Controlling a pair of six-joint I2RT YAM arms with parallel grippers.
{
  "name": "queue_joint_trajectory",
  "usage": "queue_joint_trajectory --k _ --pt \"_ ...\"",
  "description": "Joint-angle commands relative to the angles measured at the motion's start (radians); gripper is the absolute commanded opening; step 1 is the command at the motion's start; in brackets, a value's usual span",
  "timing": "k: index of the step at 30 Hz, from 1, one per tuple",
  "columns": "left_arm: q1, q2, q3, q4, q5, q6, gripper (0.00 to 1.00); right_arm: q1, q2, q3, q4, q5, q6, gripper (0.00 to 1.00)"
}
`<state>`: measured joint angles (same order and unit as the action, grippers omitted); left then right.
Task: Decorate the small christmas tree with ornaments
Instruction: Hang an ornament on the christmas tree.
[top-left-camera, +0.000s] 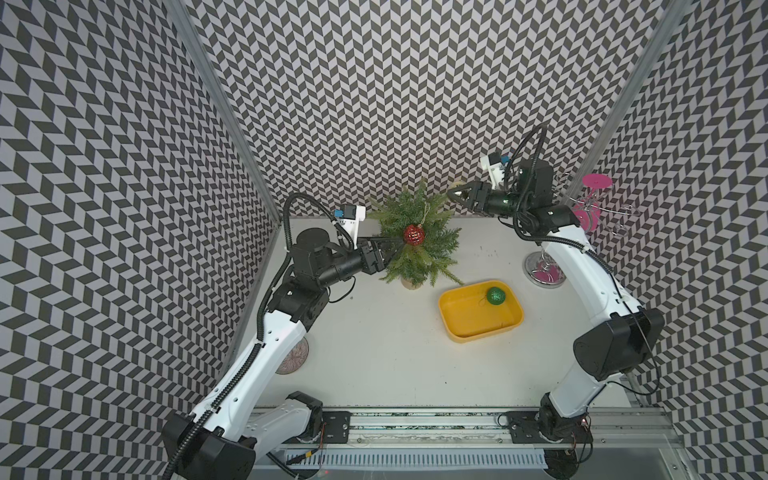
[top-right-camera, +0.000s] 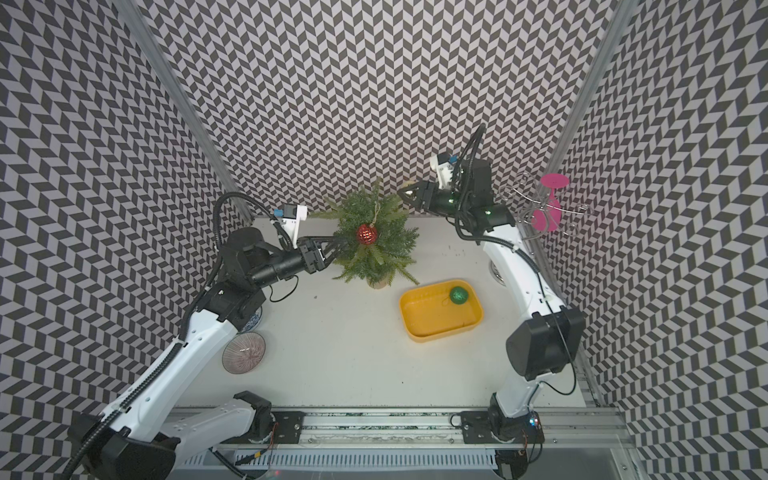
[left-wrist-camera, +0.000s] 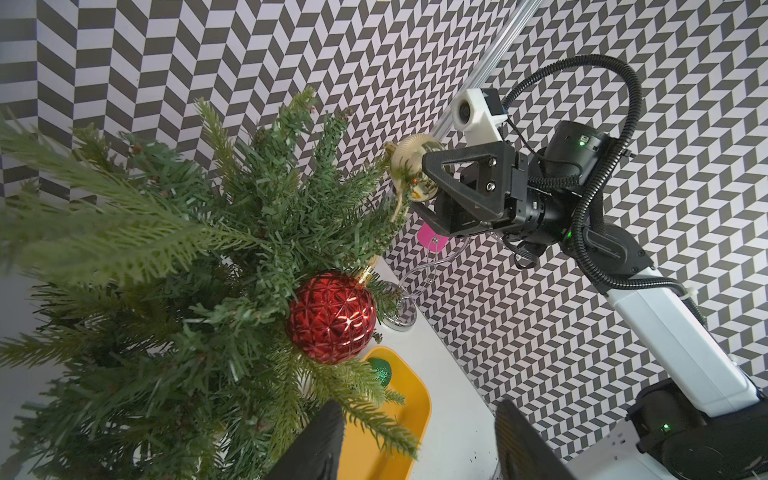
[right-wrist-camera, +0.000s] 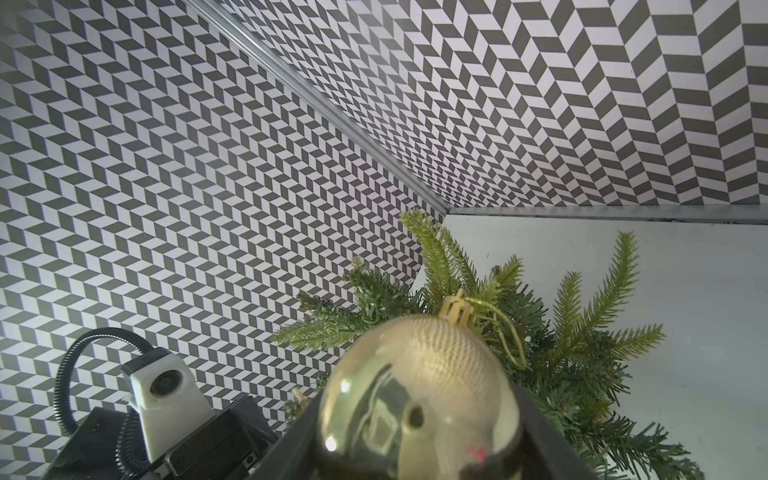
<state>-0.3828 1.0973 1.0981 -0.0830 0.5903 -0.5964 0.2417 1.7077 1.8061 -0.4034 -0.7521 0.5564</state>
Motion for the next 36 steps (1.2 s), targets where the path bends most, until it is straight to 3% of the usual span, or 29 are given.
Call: queue_joint_trajectory --k 1,23,36 --pt "0.006 -0.014 -0.001 0.009 0.013 -0.004 0.60 0.006 -0.062 -0.024 0.059 -0.012 -0.018 0.59" --pt "0.005 -0.011 -0.012 0.019 0.013 -0.009 0.60 0.028 -0.106 -0.119 0.169 -0.050 0.026 0.59" --pt "0.007 -0.009 -0.015 0.023 0.013 -0.011 0.60 0.031 -0.195 -0.345 0.293 -0.033 0.024 0.59"
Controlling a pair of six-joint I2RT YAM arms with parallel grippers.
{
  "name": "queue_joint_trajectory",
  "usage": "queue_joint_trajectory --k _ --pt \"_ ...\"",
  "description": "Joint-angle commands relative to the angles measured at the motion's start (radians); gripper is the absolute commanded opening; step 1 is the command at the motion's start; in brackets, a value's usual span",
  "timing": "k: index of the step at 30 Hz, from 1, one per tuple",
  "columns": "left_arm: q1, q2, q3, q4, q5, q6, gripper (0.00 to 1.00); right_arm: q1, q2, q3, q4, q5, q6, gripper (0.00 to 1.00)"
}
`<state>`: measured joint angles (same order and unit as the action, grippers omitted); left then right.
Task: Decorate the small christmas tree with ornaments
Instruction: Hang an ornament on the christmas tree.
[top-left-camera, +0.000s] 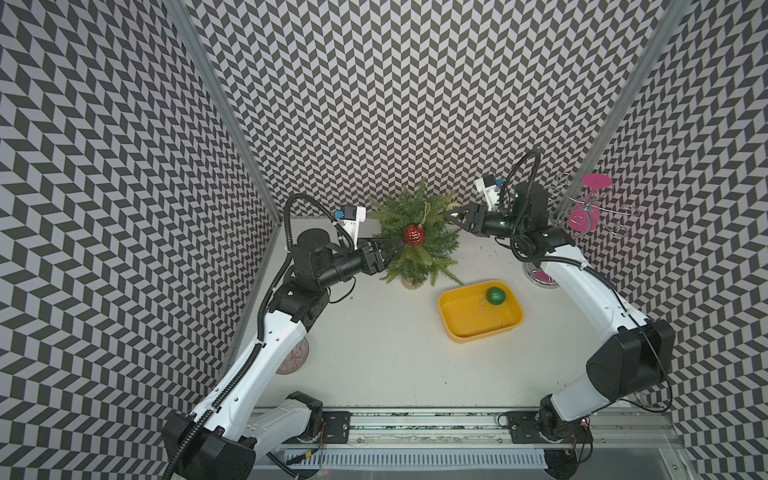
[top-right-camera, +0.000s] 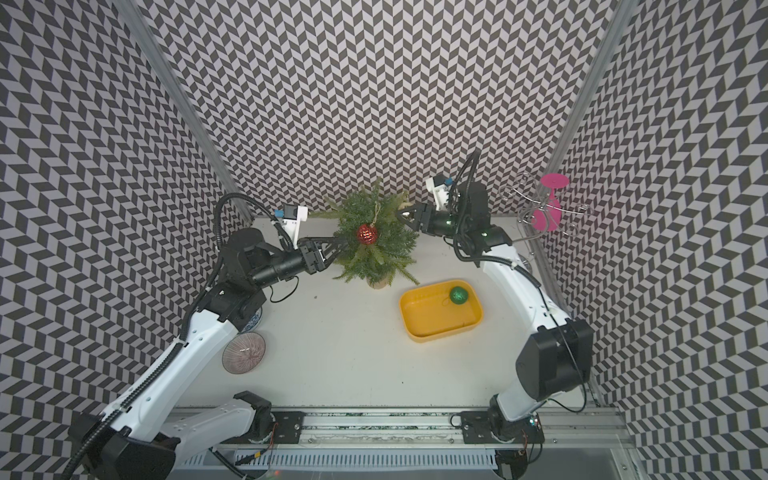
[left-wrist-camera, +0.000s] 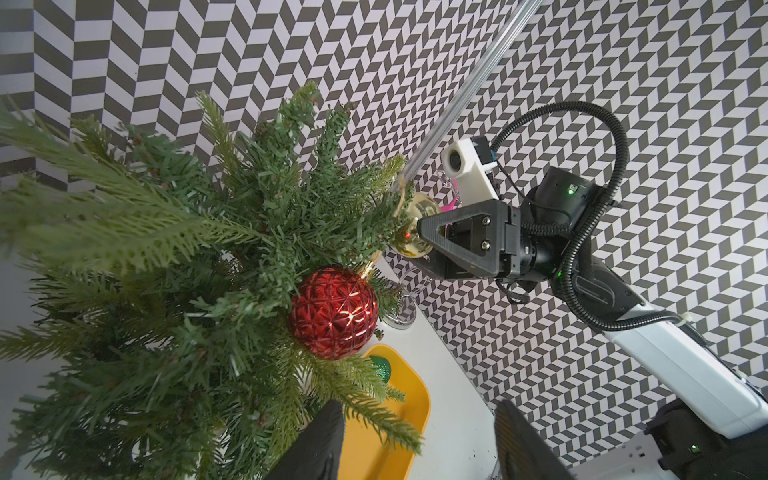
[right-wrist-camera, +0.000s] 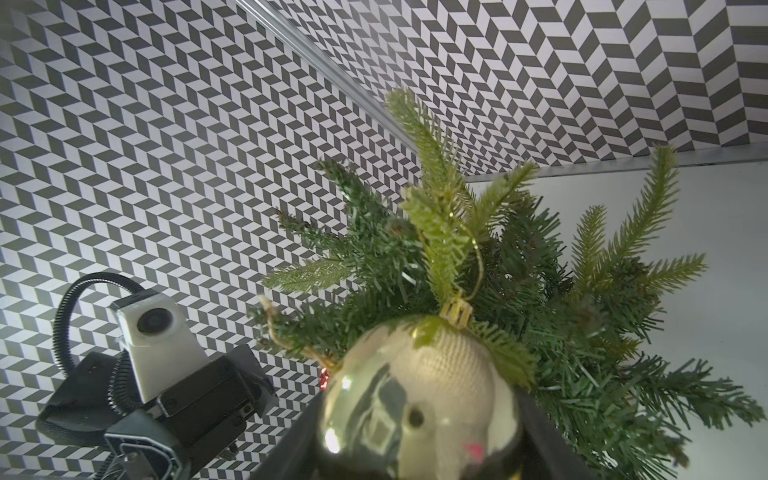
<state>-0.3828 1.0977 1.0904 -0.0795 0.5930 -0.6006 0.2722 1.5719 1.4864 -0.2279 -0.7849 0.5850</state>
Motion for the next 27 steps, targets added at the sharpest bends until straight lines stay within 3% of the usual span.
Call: queue_joint_trajectory --k 1,27 --pt "0.007 -0.006 -0.007 0.021 0.010 -0.007 0.60 0.001 -0.068 -0.044 0.137 0.000 -0.005 0.59" --pt "0.006 -0.004 -0.007 0.022 0.014 -0.011 0.60 -0.011 -0.086 -0.136 0.173 0.012 -0.003 0.59"
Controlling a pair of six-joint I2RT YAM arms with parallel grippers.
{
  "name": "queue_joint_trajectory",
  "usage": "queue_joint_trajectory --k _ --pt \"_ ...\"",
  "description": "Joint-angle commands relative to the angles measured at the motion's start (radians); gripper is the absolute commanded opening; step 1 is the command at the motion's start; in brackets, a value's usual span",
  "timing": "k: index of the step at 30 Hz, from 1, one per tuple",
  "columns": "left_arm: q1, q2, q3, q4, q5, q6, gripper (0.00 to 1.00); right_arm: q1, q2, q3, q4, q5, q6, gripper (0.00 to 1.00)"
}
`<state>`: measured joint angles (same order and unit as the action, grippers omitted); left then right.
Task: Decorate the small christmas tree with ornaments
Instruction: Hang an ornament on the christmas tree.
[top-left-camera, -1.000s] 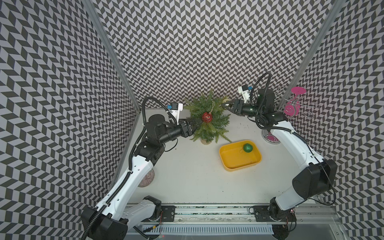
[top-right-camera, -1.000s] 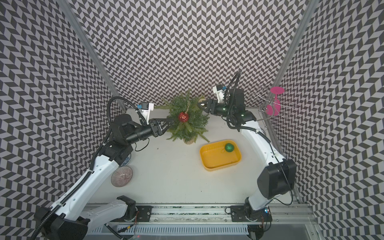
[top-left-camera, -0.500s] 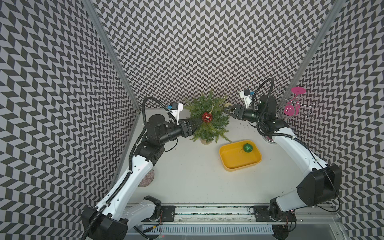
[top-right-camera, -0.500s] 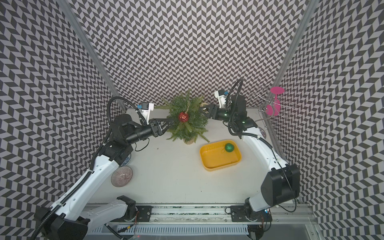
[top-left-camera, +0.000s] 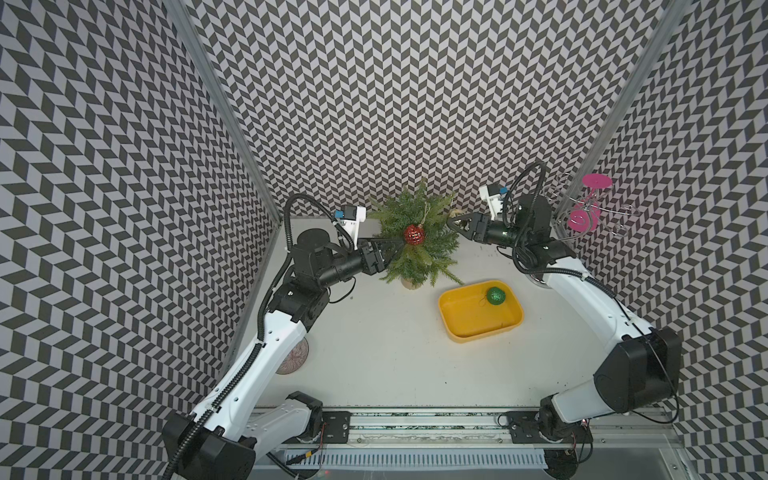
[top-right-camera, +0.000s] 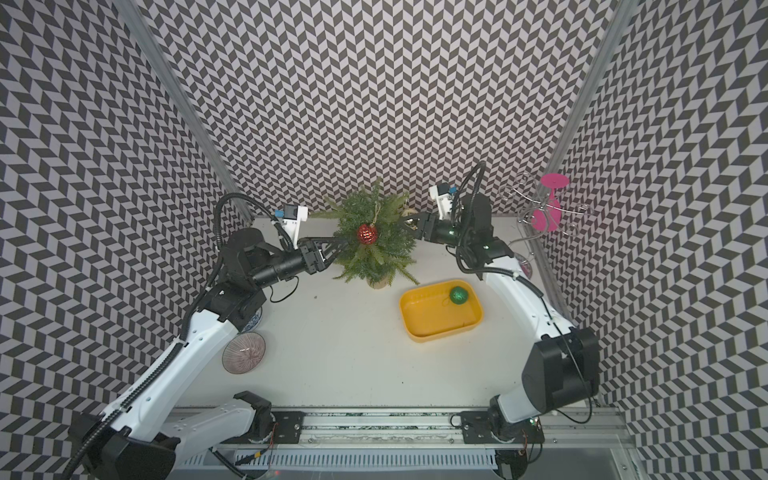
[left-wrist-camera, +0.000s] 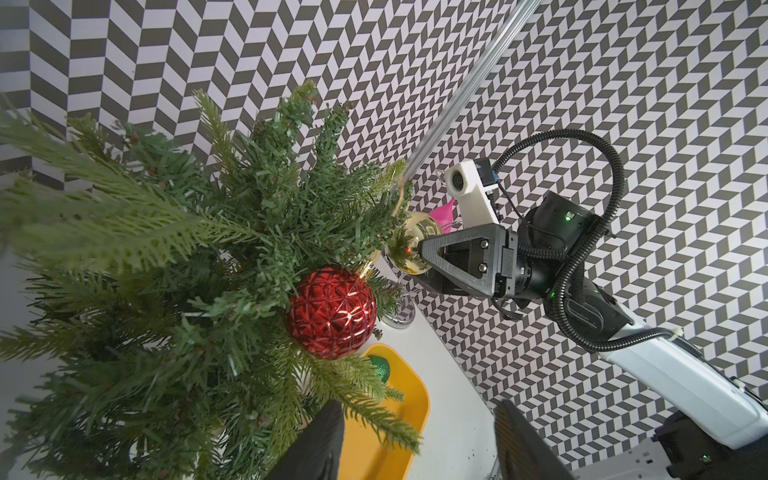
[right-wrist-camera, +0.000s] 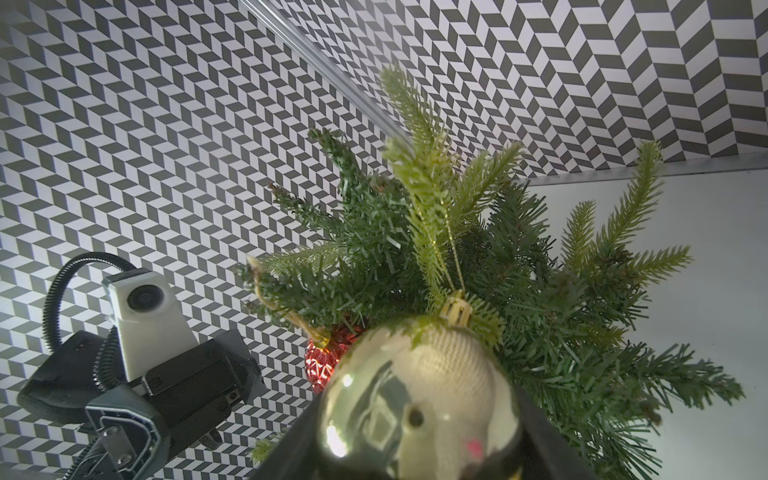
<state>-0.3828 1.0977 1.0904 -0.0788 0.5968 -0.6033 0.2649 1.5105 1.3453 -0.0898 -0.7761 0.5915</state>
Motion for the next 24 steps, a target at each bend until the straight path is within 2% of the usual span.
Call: queue_joint_trajectory --k 1,5,16,24 --pt "0.007 -0.004 -0.008 0.021 0.011 -0.009 0.60 -0.003 -0.024 0.011 0.032 0.001 -0.011 0.59" --pt "0.006 -0.005 -0.008 0.023 0.011 -0.011 0.60 -0.003 -0.025 0.010 0.035 0.001 -0.007 0.60" --pt "0.007 -0.007 -0.011 0.025 0.012 -0.010 0.60 -0.002 -0.033 -0.004 0.044 -0.006 -0.001 0.68" --pt "0.006 -0.008 -0.013 0.024 0.009 -0.012 0.60 -0.002 -0.025 -0.012 0.053 -0.019 0.004 0.66"
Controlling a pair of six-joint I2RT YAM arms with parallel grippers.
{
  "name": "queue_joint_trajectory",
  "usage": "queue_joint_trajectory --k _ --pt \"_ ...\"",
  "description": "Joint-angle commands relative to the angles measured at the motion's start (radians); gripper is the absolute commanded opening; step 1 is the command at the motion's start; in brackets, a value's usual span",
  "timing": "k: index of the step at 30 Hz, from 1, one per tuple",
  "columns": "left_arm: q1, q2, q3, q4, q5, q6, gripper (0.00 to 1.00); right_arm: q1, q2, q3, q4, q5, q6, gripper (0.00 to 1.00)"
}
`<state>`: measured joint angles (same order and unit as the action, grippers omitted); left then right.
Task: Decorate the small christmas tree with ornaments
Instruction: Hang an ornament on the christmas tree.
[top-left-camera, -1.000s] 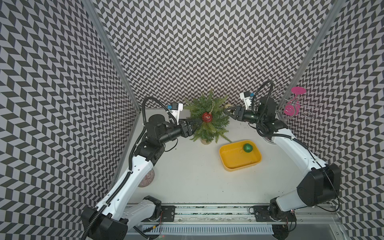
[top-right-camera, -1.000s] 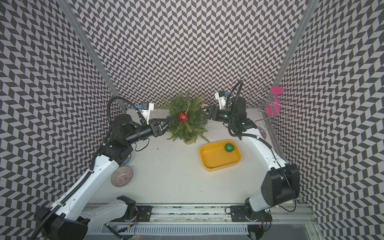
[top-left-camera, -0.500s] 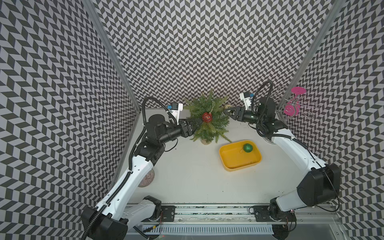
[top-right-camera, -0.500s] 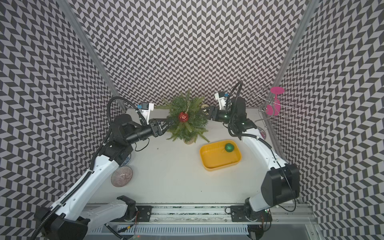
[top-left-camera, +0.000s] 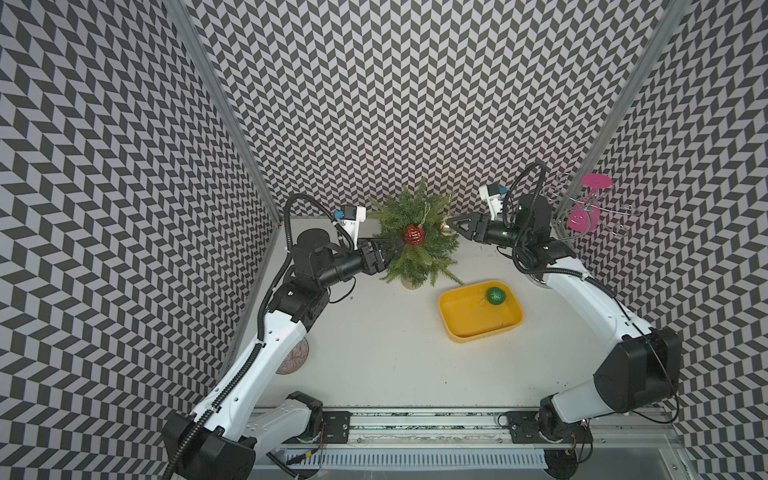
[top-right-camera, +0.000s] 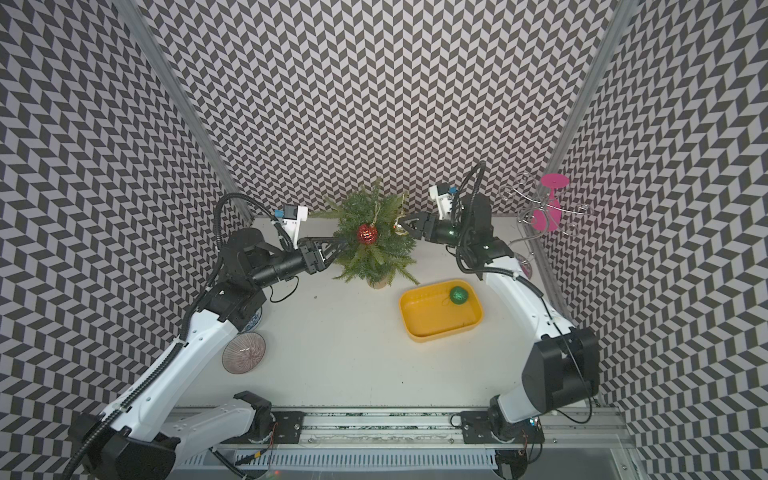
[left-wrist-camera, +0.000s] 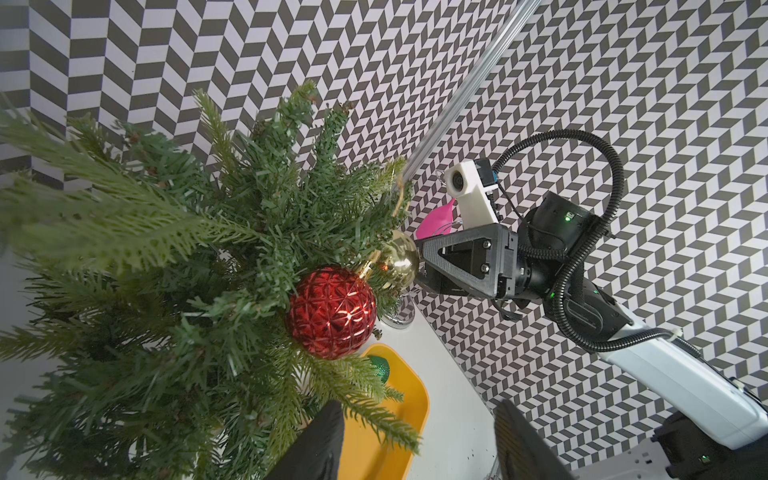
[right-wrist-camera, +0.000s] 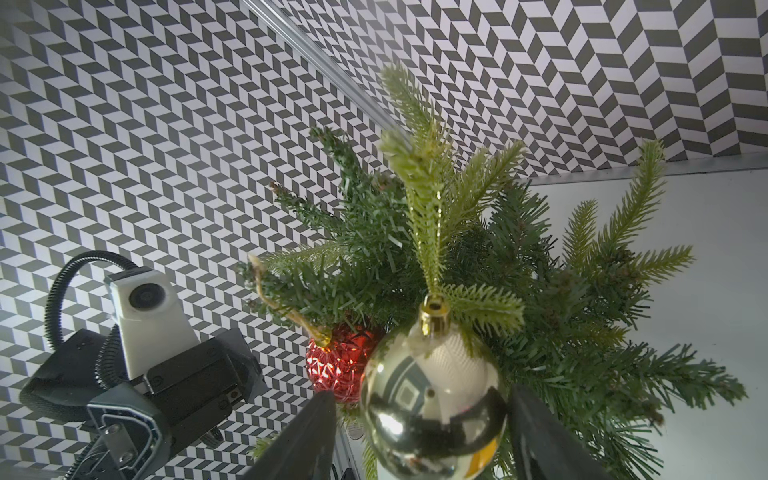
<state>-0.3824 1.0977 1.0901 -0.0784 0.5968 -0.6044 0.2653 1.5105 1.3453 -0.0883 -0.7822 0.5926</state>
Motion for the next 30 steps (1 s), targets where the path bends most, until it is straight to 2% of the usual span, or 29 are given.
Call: queue_joint_trajectory --k 1,5,13,30 --pt "0.006 -0.009 -0.013 0.023 0.009 -0.011 0.60 -0.002 -0.026 -0.015 0.051 -0.015 0.003 0.66" --pt "0.006 -0.011 -0.012 0.021 0.008 -0.012 0.60 -0.002 -0.048 -0.028 0.032 -0.005 -0.011 0.65" --pt "0.006 -0.011 -0.013 0.019 0.004 -0.010 0.60 -0.018 -0.098 -0.019 -0.042 0.047 -0.055 0.69" --pt "0.006 -0.052 -0.065 -0.001 0.031 0.033 0.62 -0.041 -0.228 -0.073 -0.143 0.109 -0.111 0.66"
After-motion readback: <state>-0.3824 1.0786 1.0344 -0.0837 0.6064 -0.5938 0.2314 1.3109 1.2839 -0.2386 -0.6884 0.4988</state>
